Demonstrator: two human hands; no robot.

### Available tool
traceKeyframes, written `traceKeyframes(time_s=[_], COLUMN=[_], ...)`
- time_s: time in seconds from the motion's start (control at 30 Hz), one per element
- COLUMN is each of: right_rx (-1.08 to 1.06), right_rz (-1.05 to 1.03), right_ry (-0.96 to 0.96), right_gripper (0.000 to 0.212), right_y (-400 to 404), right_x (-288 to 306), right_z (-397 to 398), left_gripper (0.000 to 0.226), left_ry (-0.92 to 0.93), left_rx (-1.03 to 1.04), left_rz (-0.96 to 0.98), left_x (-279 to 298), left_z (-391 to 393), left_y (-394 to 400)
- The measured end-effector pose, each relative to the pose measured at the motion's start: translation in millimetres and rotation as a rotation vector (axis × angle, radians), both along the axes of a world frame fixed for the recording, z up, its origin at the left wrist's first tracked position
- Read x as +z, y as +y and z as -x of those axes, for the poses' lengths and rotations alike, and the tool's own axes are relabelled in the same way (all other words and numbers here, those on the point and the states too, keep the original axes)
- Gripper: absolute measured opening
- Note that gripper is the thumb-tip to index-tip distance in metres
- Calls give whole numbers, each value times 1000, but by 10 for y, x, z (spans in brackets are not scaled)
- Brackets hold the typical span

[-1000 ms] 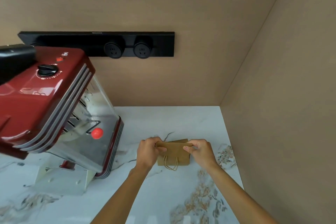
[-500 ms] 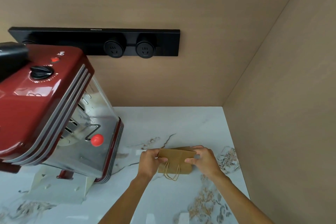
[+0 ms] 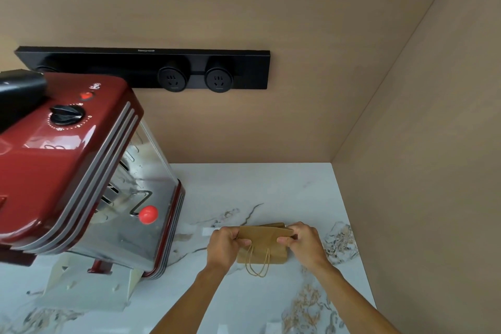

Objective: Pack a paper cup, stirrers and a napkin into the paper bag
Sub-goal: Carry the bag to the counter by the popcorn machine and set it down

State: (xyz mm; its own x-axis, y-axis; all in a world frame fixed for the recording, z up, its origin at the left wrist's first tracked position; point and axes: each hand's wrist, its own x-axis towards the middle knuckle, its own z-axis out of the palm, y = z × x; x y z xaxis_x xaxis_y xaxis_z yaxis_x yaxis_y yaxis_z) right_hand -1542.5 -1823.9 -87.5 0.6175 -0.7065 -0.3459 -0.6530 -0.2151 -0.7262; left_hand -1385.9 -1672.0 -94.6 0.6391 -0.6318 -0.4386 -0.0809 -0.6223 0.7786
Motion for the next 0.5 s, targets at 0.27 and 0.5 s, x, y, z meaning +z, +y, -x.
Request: traceKeyframes(time_s=[0.27, 0.5], right_rx=[185, 239], right_rz=[-83, 172], right_ry=[70, 183], right_gripper=[12, 39], right_y=[-170, -2], right_x=[340, 481], right_z=[-23, -47], left_gripper=[31, 13], left_ry=[-100, -290], left_rx=[-175, -204], left_rz=[-9, -18], left_x=[365, 533], left_z=[-69, 53], left_y=[-121, -172])
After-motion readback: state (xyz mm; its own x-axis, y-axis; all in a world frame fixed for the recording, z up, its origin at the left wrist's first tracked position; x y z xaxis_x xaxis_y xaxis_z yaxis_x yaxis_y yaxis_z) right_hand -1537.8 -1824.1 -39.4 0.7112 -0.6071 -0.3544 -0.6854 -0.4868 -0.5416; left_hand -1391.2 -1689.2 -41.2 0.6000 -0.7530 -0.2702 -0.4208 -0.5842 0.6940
